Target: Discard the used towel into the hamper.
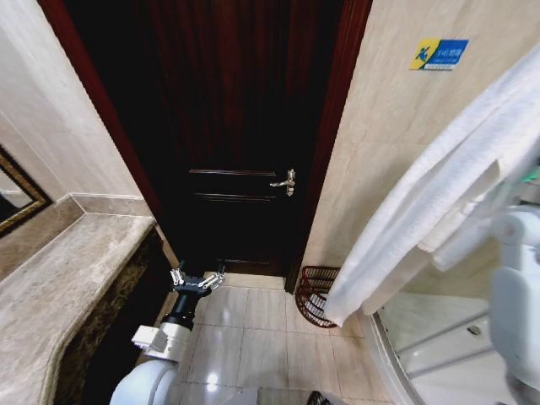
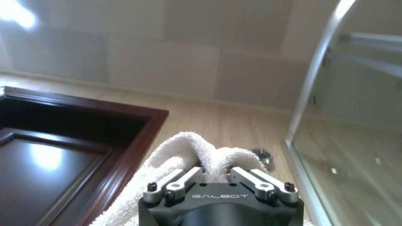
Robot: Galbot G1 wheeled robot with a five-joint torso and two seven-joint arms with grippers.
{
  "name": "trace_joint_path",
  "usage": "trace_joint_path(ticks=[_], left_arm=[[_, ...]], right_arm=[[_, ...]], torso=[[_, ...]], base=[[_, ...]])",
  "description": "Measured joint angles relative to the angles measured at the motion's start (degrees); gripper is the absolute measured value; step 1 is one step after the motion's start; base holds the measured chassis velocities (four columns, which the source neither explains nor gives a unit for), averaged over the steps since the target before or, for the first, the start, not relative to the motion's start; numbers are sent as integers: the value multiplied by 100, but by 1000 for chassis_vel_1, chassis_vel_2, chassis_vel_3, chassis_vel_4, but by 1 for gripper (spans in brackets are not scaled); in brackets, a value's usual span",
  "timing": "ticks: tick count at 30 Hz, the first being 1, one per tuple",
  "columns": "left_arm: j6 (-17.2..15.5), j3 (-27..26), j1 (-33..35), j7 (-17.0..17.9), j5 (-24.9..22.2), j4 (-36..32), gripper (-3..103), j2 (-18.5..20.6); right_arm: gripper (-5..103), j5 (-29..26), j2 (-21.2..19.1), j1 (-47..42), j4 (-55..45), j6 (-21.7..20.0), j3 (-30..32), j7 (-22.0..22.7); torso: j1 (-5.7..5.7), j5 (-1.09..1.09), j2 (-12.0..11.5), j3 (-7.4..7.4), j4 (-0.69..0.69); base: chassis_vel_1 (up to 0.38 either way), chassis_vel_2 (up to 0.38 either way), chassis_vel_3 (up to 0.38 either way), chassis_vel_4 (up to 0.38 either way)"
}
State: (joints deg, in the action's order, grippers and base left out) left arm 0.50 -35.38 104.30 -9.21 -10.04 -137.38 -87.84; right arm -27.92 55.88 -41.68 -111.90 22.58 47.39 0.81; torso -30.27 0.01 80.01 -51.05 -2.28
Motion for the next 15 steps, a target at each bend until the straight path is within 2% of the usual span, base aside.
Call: trace_joint_path(ticks=[8,15], left_arm=[[0,-1,0,0,0,0,99,0],[0,-1,0,0,0,0,99,0]], right_arm=[[7,360,601,802,598,35,-550,20],[7,648,908,1259,1040,36,-695,120]], torso=[[0,-3,0,0,-1],[0,-2,0,0,0]], base=[[0,0,0,0],[0,0,0,0]])
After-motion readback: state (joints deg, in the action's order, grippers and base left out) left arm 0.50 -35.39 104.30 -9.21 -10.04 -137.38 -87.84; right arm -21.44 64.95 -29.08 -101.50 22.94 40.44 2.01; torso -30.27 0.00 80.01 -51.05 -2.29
